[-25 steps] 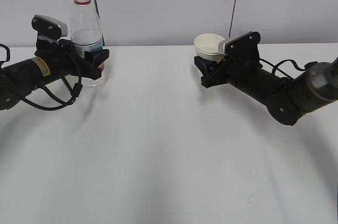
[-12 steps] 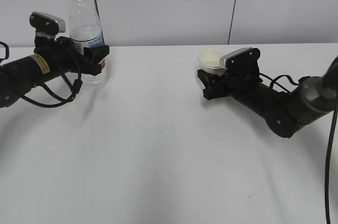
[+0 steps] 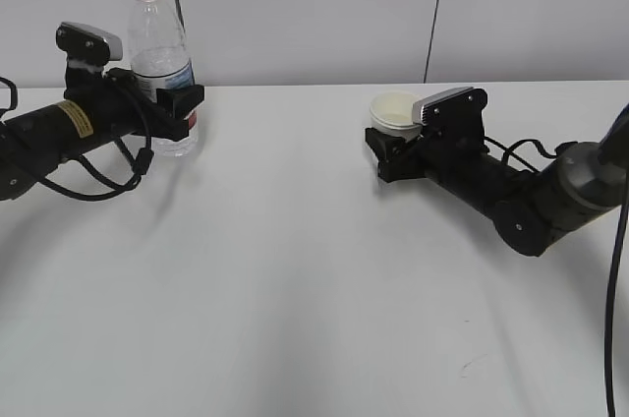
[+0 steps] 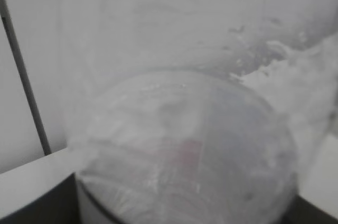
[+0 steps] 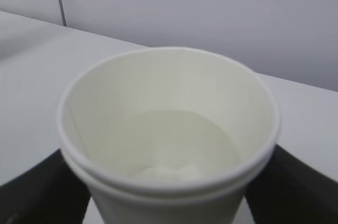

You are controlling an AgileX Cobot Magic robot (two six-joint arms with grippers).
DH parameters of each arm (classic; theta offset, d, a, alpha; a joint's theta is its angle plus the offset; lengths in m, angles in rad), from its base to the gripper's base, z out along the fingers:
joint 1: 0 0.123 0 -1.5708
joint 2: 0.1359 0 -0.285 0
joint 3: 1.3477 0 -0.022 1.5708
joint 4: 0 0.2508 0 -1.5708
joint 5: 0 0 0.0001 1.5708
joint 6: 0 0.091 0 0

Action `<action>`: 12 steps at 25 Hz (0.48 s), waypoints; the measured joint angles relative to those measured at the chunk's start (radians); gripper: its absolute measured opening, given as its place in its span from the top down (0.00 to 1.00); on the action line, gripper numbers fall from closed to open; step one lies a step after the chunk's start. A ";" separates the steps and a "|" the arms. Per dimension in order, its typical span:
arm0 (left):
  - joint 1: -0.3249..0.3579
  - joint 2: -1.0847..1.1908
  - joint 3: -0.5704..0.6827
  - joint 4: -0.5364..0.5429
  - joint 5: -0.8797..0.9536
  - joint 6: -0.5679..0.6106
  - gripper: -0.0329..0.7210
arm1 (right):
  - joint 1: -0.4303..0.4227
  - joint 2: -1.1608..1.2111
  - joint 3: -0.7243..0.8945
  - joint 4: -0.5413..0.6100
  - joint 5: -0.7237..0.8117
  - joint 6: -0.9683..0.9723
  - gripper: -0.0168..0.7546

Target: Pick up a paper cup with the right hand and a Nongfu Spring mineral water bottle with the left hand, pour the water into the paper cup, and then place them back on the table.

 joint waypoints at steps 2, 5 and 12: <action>0.000 0.000 0.000 0.001 0.000 0.000 0.44 | 0.000 0.000 0.000 0.000 0.002 0.004 0.19; 0.000 0.000 0.000 0.001 0.000 0.000 0.44 | 0.000 0.000 0.000 0.000 0.011 0.004 0.18; 0.000 0.000 0.000 0.002 0.000 0.000 0.44 | 0.000 0.000 0.011 0.000 0.023 0.004 0.18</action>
